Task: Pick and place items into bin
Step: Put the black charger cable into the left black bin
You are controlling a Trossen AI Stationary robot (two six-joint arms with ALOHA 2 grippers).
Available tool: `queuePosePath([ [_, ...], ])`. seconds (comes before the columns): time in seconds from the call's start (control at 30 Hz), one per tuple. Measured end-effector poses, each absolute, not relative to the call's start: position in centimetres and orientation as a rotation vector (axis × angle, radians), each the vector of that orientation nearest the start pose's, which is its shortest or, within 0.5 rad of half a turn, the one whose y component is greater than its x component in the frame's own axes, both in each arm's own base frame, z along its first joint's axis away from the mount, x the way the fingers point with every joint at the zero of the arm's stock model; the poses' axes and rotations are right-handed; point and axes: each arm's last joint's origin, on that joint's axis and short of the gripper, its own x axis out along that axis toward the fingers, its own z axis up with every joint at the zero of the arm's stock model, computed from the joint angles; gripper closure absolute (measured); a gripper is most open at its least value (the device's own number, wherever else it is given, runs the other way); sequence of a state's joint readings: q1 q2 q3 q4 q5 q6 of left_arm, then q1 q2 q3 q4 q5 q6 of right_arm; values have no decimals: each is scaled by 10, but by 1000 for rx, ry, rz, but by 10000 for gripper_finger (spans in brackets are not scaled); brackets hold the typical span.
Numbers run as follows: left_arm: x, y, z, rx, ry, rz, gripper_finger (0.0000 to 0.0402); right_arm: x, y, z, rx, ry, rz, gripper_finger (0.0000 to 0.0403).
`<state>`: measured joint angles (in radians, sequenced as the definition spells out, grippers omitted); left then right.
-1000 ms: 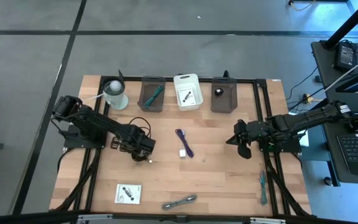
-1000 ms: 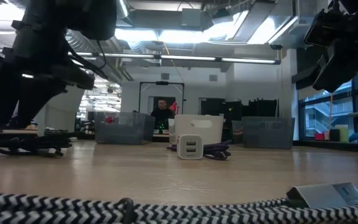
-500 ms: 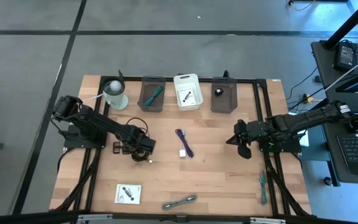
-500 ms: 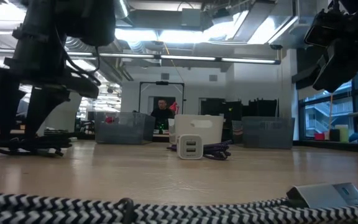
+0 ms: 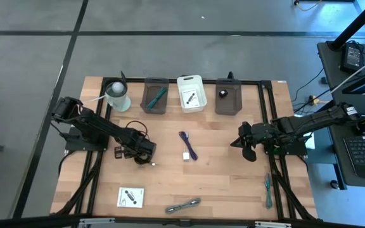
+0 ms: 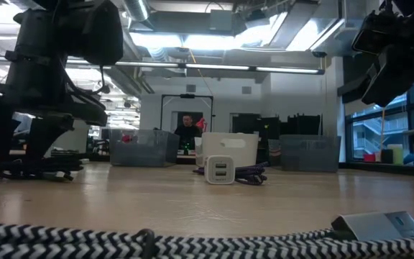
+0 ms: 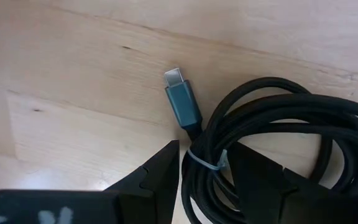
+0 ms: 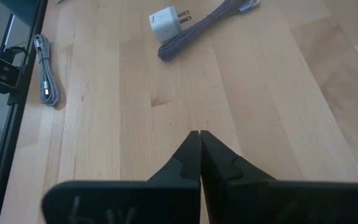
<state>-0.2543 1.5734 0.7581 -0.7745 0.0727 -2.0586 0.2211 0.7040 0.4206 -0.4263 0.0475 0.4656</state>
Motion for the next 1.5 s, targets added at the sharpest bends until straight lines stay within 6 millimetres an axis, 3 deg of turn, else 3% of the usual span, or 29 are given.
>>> queuePosePath([
  [0.27, 222, -60, 133, -1401, 1171, 1389, 268, 141, 30, 200, 352, 727, -2, 402],
  [0.53, 224, -60, 132, -1422, 1162, 1387, 366, 141, 30, 201, 355, 722, -1, 402],
  [0.77, 229, -62, 144, -1399, 1169, 1309, 369, 141, 30, 201, 355, 722, -1, 402],
  [1.0, 235, -56, 199, -1354, 832, 1129, 370, 141, 30, 201, 355, 722, -1, 402],
  [1.17, 228, -38, 235, -1280, 636, 1030, 370, 141, 30, 201, 355, 721, -1, 402],
  [1.33, 224, -2, 267, -1108, 532, 949, 370, 142, 31, 202, 358, 709, 2, 402],
  [1.5, 230, 50, 307, -892, 479, 818, 370, 143, 31, 203, 371, 686, -2, 402],
])
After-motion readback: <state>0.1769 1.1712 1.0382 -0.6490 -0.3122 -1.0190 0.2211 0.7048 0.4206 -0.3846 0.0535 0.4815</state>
